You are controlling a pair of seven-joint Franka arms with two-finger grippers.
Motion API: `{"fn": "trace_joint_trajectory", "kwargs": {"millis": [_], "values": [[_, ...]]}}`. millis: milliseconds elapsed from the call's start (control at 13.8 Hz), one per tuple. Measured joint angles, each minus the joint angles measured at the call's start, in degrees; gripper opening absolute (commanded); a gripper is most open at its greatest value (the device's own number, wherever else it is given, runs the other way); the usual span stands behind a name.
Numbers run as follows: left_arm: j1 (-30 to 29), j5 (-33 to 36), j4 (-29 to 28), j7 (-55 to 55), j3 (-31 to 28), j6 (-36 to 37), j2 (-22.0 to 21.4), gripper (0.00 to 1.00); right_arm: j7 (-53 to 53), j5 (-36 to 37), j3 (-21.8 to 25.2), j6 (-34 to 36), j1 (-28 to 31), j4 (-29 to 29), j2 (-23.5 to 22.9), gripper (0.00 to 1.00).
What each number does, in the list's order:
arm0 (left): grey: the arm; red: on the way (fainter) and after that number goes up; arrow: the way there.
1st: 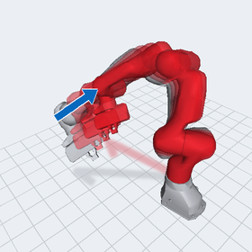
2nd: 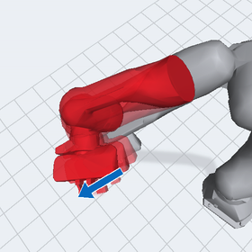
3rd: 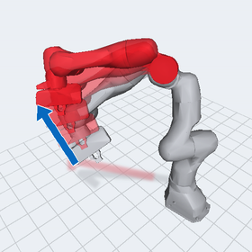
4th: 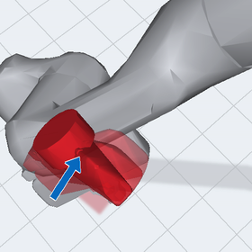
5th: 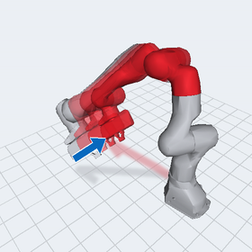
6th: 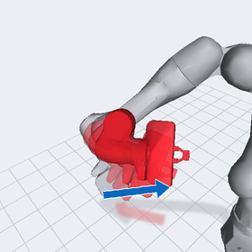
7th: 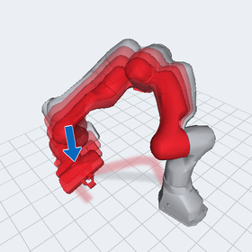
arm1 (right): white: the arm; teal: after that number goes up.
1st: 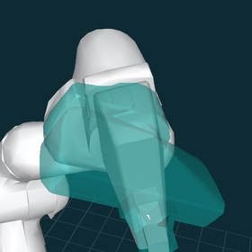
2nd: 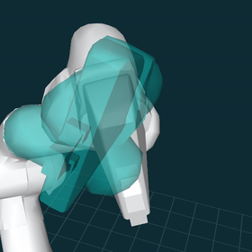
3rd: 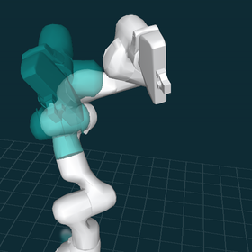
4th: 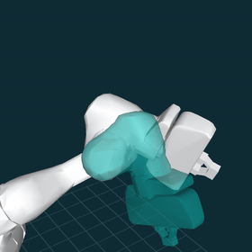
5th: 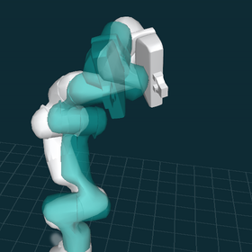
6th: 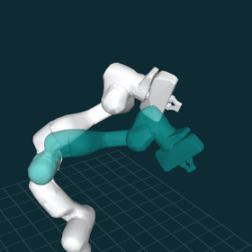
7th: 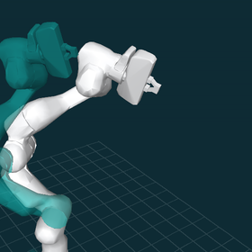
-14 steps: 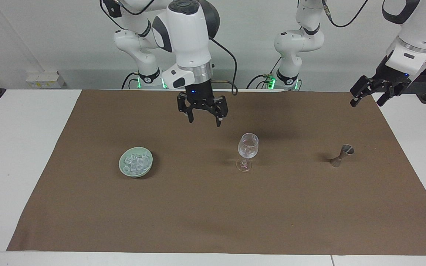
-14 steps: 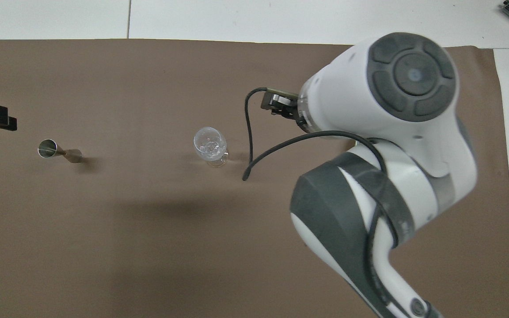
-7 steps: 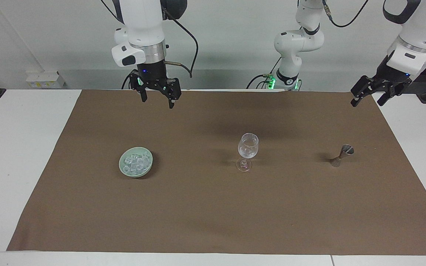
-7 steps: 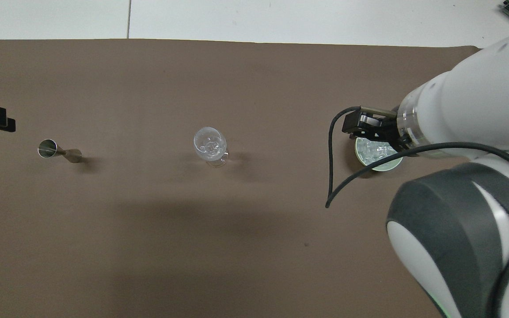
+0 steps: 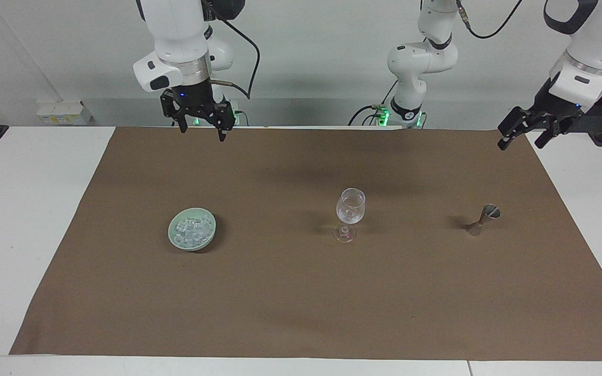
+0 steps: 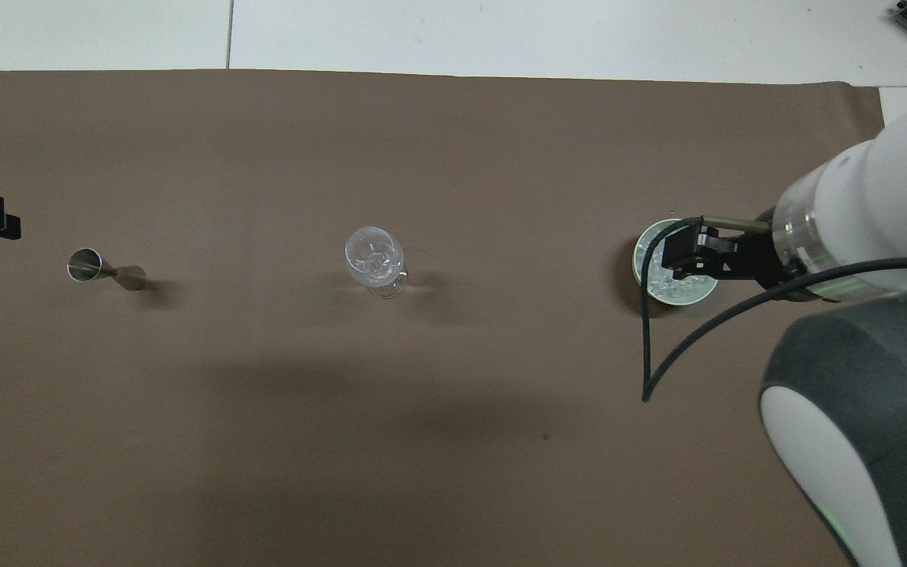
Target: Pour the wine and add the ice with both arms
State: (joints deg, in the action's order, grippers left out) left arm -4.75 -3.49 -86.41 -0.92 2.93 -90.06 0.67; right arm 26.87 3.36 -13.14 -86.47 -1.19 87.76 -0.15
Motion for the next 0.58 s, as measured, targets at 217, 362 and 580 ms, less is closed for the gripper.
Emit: {"fn": "trace_joint_trajectory", "kwargs": {"millis": [217, 362, 580], "values": [[-0.01, 0.18, 0.00, 1.43, 0.03, 0.26, 0.01, 1.00, -8.18, -2.45, 8.66, 0.10, -4.14, 0.70, 1.17, 1.00], [-0.01, 1.16, -0.01, 2.79, 0.11, 1.17, 0.02, 1.00, -11.05, -2.77, 10.99, 1.81, -4.20, 0.72, 1.26, 1.00], [0.03, 2.77, -0.01, 3.14, 0.69, 1.51, 0.04, 1.00, -12.92, -2.81, 12.88, 3.03, -4.23, 0.80, 1.29, 1.00]]}}
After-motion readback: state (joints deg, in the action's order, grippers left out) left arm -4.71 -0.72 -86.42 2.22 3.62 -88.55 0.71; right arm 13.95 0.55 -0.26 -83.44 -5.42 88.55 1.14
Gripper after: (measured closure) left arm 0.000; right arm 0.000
